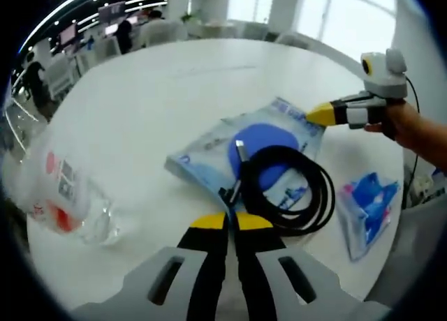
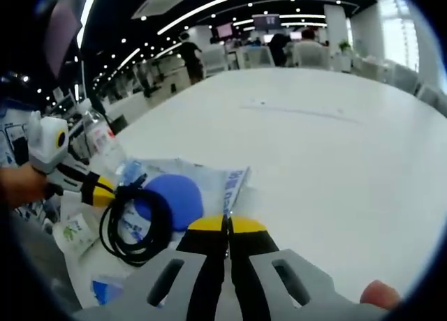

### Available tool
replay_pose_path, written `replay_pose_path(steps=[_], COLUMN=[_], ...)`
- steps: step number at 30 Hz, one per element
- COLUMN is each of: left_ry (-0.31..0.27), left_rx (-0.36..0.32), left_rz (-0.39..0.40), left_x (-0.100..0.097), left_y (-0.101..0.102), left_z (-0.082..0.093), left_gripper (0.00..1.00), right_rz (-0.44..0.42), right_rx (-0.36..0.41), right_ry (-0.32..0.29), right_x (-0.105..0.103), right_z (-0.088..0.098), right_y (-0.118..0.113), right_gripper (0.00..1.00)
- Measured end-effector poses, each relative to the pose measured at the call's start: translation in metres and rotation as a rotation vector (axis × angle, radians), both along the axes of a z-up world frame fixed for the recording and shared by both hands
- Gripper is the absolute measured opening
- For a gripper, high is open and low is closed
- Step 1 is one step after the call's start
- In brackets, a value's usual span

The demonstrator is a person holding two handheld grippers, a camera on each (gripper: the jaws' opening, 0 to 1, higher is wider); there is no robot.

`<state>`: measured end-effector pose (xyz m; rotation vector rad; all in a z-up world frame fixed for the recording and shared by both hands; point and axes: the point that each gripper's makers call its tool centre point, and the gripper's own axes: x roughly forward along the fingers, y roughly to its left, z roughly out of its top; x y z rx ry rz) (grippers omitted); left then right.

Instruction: Arrange the tabletop items into an orderly group along one side of the table until the central work area is clear of visible clutter.

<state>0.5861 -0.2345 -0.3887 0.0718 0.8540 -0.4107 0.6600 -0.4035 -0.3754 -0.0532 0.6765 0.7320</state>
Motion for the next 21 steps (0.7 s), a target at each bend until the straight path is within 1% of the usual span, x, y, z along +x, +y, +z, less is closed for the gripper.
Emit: replay_pose_path(steps=[12,17,21], left_ry=[0.008,0.016,0.017], left_rx=[0.023,0.019,0.02], left_rz=[-0.115,-0.158,-0.177], left_x=[0.024,0.03,0.033], left_y=[-0.04,-0.057,-0.065], left_z=[0.001,0.001,0.0], left_gripper=[0.0,0.0,0.0], right_rz=[-0.085,-0.12,-0.15], right_rx=[0.001,-0.002,0.002], right_ry=[-0.011,-0.006,0.008], right_x=[0.006,0.006,0.003], right_z=[0.009,0.008,0.006], right_y=[-0.041,-0.06,-0.071], right_gripper=[0.01,0.01,0.01])
